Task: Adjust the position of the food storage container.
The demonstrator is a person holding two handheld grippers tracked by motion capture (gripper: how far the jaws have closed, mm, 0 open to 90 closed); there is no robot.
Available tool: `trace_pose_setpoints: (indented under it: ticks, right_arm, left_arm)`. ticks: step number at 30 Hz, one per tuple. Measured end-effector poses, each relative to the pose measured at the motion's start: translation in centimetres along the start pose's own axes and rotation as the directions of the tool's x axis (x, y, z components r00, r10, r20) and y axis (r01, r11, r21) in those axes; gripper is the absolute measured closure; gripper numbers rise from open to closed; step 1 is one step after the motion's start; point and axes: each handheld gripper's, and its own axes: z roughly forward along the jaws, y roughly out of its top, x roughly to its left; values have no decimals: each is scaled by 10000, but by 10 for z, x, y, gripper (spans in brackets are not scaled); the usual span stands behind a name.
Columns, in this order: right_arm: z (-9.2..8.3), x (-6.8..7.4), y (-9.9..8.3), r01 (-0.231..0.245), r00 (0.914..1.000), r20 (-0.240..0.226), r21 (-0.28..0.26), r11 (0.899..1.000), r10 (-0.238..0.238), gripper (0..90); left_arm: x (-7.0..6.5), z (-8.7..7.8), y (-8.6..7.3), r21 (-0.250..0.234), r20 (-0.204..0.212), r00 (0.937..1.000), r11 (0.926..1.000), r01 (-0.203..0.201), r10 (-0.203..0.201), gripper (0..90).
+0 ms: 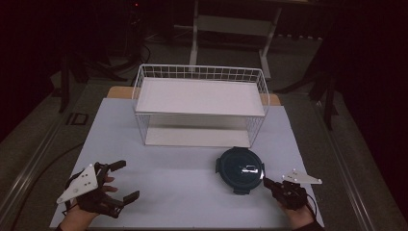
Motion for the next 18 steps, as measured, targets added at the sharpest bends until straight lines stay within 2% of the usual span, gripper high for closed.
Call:
trace_pose_setpoints:
  ticks: [8,10,12,13,16,18]
  right_arm:
    - [-1,-4,1,73,10000,-54,-30,10000,-73,900]
    - [-7,-5,2,187,9998,88,-179,9997,-185,900]
    - [-10,-10,3,56,9997,242,-365,9993,-47,900]
    - [-8,-15,5,-54,9993,357,-370,9993,67,900]
    - [-2,-18,7,-52,9991,427,-348,9994,67,900]
    - [8,-19,11,72,9989,462,-203,9998,-63,900]
  left_arm:
    - [0,0,0,-5,0,10000,10000,6,-6,0]
    - [-1,0,0,3,-3,10000,10000,-21,21,0]
    - [0,0,0,-3,10,10000,10000,-7,7,0]
    - [0,0,0,6,18,10000,10000,13,-13,0]
    - [-1,0,0,16,40,10000,10000,-30,30,0]
    - [-1,0,0,17,22,10000,10000,-54,54,0]
